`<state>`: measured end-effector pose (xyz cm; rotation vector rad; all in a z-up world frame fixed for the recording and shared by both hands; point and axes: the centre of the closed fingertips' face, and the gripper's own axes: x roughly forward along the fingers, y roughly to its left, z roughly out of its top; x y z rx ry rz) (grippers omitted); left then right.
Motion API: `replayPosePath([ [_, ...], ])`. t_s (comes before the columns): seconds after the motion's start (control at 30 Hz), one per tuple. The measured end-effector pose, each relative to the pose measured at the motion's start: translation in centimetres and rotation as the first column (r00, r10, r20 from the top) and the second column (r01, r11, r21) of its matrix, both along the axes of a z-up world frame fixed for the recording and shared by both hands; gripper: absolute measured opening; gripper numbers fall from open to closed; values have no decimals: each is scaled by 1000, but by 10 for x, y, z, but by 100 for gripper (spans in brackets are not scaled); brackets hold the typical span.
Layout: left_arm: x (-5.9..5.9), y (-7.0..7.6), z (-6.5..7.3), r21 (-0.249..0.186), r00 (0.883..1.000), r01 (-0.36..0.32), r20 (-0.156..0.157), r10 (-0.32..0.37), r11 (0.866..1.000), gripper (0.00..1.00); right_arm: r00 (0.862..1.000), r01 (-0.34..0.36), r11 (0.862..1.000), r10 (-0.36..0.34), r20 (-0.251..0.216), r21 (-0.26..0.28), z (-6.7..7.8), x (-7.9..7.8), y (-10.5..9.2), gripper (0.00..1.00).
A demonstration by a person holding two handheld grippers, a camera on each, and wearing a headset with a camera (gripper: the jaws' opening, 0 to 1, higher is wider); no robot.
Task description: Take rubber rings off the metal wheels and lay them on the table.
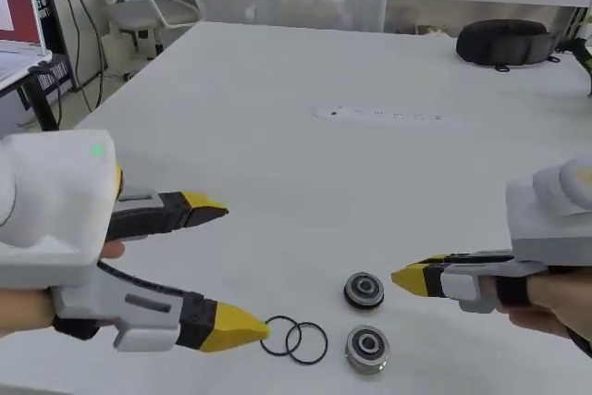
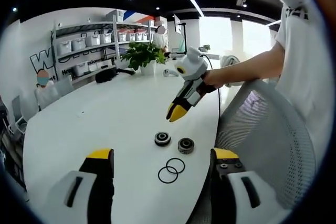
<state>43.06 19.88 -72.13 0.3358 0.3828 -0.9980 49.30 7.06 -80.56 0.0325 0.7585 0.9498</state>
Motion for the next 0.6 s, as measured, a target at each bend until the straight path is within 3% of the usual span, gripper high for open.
replayPosePath([
  [0.37, 29, -34, 34, -29, 994, 76, 81, -73, 997, 73, 1000, 8, 1000, -8, 0, -4, -1, 0, -3, 13],
  [0.6, 43, -55, 38, -45, 990, 107, 102, -102, 993, 71, 1000, 12, 1000, -12, 2, -13, -3, 1, -6, 13],
])
